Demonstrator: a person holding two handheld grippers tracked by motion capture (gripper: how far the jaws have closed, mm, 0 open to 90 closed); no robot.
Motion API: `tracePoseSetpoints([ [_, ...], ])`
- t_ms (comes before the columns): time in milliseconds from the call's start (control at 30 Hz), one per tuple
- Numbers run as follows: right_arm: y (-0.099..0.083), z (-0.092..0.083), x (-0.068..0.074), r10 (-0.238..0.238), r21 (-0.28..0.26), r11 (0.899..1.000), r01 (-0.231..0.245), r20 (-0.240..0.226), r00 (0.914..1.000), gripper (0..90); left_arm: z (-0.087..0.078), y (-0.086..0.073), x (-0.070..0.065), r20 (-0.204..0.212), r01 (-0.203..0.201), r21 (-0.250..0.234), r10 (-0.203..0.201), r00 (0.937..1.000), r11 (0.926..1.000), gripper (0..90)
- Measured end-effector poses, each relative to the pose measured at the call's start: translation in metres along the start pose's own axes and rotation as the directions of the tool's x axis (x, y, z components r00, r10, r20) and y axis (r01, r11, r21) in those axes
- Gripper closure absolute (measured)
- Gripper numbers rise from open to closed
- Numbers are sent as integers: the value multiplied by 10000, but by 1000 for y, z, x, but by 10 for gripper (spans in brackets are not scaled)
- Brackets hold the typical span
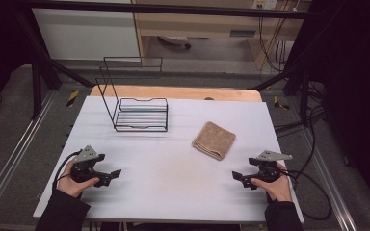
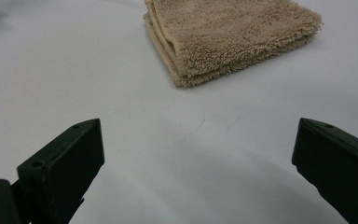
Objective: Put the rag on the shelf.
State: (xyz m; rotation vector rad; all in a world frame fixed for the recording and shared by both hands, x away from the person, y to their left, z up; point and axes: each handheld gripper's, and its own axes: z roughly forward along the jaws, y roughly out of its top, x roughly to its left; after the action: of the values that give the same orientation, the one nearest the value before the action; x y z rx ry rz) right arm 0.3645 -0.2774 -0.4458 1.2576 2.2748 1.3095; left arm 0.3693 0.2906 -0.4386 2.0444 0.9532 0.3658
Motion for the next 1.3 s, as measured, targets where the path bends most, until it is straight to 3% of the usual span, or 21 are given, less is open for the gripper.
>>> tracePoseSetpoints([
  [1000,10,4,10,-202,-69,9998,204,237,9995,33,-1,-1,0,-123,-36,30,36,9999,10000,58],
  [1300,18,14,18,-550,-71,9984,553,310,9980,59,0,-1,-1,-92,-32,32,32,10000,10000,58],
])
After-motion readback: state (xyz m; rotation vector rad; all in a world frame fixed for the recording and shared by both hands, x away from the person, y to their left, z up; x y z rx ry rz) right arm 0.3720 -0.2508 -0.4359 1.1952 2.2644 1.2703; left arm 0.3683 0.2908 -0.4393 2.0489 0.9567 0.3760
